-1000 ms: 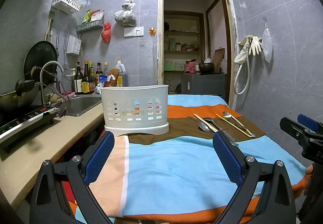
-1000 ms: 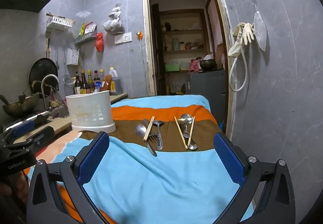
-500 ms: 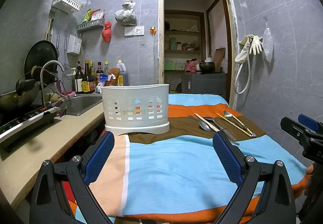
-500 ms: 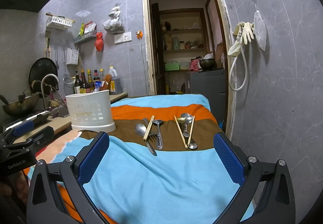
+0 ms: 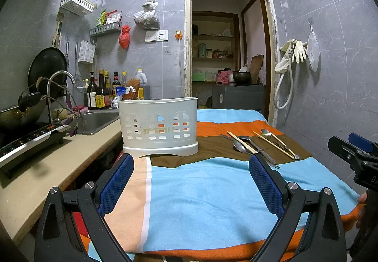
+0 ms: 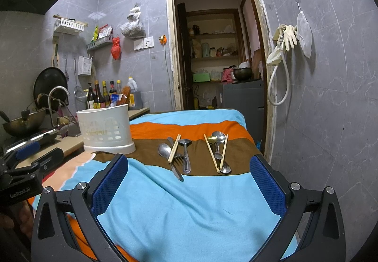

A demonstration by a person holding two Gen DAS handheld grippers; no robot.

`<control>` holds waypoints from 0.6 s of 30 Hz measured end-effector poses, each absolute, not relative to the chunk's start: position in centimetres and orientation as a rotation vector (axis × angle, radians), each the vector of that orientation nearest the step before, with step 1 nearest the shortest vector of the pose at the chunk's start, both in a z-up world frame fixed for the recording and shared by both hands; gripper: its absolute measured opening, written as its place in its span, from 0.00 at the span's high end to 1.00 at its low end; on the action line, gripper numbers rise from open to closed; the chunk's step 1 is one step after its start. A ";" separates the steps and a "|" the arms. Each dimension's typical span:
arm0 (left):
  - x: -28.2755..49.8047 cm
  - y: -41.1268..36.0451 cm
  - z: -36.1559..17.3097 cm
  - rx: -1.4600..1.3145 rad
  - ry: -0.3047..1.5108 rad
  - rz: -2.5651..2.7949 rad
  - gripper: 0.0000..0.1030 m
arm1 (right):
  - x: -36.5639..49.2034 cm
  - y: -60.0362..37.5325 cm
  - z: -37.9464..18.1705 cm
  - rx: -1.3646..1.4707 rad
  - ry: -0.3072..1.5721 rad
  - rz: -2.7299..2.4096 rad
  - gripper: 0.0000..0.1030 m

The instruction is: Organize utensils

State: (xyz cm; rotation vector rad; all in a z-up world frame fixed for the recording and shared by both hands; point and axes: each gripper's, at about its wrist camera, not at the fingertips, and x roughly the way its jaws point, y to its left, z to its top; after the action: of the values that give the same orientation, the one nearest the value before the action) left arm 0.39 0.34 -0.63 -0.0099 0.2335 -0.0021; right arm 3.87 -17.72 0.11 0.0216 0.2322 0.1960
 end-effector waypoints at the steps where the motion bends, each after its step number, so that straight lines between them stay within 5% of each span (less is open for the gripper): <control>1: 0.4 0.3 -0.6 -0.010 0.234 -0.001 0.07 | 3.8 -17.8 0.2 0.021 0.233 0.195 0.00; 18: 0.5 0.3 -0.6 -0.009 0.235 -0.001 0.07 | 3.8 -17.8 0.2 0.023 0.235 0.195 0.00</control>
State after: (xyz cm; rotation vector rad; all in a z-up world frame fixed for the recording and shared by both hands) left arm 0.45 0.27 -0.62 -0.0092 0.2354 -0.0007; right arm 3.79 -17.78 0.21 0.0229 0.2354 0.1953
